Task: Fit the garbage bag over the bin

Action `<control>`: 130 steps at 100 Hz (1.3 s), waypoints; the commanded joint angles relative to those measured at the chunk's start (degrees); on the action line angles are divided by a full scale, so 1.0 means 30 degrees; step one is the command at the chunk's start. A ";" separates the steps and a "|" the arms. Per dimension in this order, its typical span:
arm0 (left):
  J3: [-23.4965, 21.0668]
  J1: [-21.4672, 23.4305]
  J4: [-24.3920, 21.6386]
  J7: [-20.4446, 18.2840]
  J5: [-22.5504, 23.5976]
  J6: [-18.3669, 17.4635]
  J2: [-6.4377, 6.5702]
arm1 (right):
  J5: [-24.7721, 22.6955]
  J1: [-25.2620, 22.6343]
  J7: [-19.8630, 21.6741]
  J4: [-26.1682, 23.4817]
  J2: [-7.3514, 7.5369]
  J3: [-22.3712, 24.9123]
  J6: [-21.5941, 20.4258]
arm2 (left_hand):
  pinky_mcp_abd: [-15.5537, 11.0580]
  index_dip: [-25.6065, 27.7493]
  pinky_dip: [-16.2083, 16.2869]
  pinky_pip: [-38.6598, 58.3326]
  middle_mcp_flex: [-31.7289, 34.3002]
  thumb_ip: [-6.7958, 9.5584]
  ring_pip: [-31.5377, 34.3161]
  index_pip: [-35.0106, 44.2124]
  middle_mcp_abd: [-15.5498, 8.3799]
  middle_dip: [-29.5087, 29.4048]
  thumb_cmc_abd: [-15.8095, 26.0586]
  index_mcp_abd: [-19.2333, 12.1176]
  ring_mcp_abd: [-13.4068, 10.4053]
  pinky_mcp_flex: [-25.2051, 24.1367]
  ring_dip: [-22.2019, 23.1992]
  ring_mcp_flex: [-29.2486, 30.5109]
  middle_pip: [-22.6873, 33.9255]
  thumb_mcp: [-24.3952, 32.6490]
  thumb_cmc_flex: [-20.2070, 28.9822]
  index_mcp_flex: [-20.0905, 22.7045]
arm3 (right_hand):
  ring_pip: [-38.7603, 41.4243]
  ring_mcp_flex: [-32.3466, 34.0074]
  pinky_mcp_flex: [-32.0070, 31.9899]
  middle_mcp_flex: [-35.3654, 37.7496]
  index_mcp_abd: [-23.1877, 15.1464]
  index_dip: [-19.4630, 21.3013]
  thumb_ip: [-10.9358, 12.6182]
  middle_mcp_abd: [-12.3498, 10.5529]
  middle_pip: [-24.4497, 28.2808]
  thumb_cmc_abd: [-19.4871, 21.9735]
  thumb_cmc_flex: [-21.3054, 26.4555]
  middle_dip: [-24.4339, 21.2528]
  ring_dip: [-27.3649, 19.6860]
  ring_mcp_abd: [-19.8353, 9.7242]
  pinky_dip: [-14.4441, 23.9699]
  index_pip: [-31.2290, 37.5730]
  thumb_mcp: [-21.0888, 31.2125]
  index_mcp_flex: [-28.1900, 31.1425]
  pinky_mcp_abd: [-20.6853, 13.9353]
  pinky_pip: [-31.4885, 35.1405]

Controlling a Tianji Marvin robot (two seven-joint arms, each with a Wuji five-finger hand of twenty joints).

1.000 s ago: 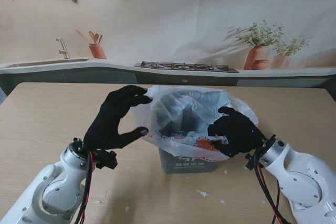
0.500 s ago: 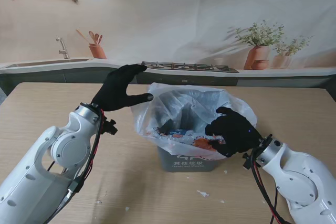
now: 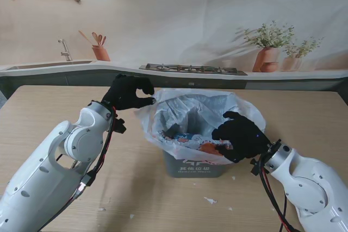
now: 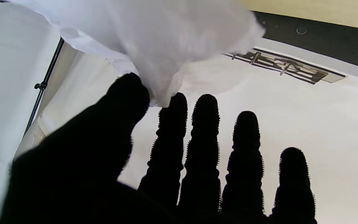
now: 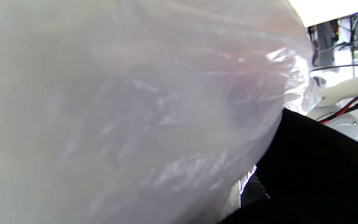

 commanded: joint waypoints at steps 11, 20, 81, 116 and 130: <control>0.0340 -0.0279 0.0549 -0.0384 0.0110 0.0264 -0.0149 | -0.0172 -0.0291 0.0455 0.0405 -0.0095 -0.0174 0.0114 | 0.0469 -0.0983 0.0143 0.0434 0.1557 -0.0549 0.0563 0.1061 -0.0559 0.1339 0.0126 -0.0733 -0.0158 -0.0044 0.0253 0.0956 -0.0036 0.0460 0.1150 0.1647 | 0.0404 0.0924 0.0465 0.0739 -0.0428 -0.0361 -0.0875 0.0860 0.0529 -0.0921 0.0983 0.0279 0.0079 -0.0330 -0.0338 0.0564 0.0887 0.0730 0.0223 0.1411; 0.0484 -0.0416 0.0976 -0.0102 0.0026 0.0141 -0.0212 | -0.0142 -0.0234 0.0488 0.0445 -0.0091 -0.0216 0.0129 | 0.0406 0.0097 0.0318 0.0770 0.3297 -0.0555 0.1320 0.3107 -0.0639 0.2867 -0.0107 -0.1415 -0.0259 -0.0077 0.0558 0.1679 -0.0046 0.1112 0.1414 0.2334 | 0.0416 0.0968 0.0479 0.0770 -0.0455 -0.0371 -0.0878 0.0857 0.0527 -0.0933 0.0970 0.0291 0.0071 -0.0323 -0.0374 0.0570 0.0912 0.0755 0.0234 0.1479; 0.3406 -0.2720 0.4917 0.1281 -0.0508 0.2051 -0.0877 | 0.0636 0.0185 0.1393 0.0732 0.0024 -0.0550 -0.0024 | -0.0290 0.4992 0.0866 0.2085 0.1485 -0.0346 0.2416 0.4864 0.0025 0.5481 0.1899 0.0017 0.0091 -0.1013 0.1435 -0.0345 0.0797 0.0025 0.2645 -0.0636 | 0.0393 0.0903 0.0256 0.0741 -0.0616 -0.0359 -0.0823 0.0900 0.0469 -0.0887 0.0976 0.0356 -0.0006 -0.0331 -0.0708 0.0580 0.1212 0.0736 0.0124 0.2075; 0.3102 -0.2527 0.4031 0.3763 -0.2636 0.2977 -0.1833 | 0.1392 0.0340 0.2550 0.0898 0.0212 -0.0518 -0.0426 | -0.0710 0.5294 0.0874 0.2297 -0.0122 -0.0187 0.3186 0.5481 0.0170 0.5810 0.3182 0.0552 0.0134 -0.1101 0.1865 -0.1859 0.1677 -0.2246 0.3933 -0.2111 | 0.0193 -0.0084 -0.1906 -0.0146 -0.2312 0.0795 -0.0517 0.0322 0.0155 -0.0298 0.0839 0.0589 0.0147 -0.0687 -0.1653 -0.0001 0.1716 0.0454 -0.0561 0.5739; 0.3174 -0.2882 0.3694 0.3779 -0.2284 0.3280 -0.1839 | 0.1507 0.0472 0.2470 0.1075 0.0194 -0.0585 -0.0547 | -0.0725 0.5220 0.1002 0.2555 -0.0106 -0.0111 0.3253 0.5522 0.0167 0.5687 0.3198 0.0508 0.0165 -0.1087 0.1873 -0.1783 0.1737 -0.2355 0.3954 -0.2118 | 0.0155 -0.0263 -0.2362 -0.0284 -0.2774 0.1162 -0.0503 0.0039 -0.0029 -0.0189 0.0860 0.0760 0.0238 -0.0760 -0.2995 -0.0234 0.1618 0.0444 -0.0657 0.7114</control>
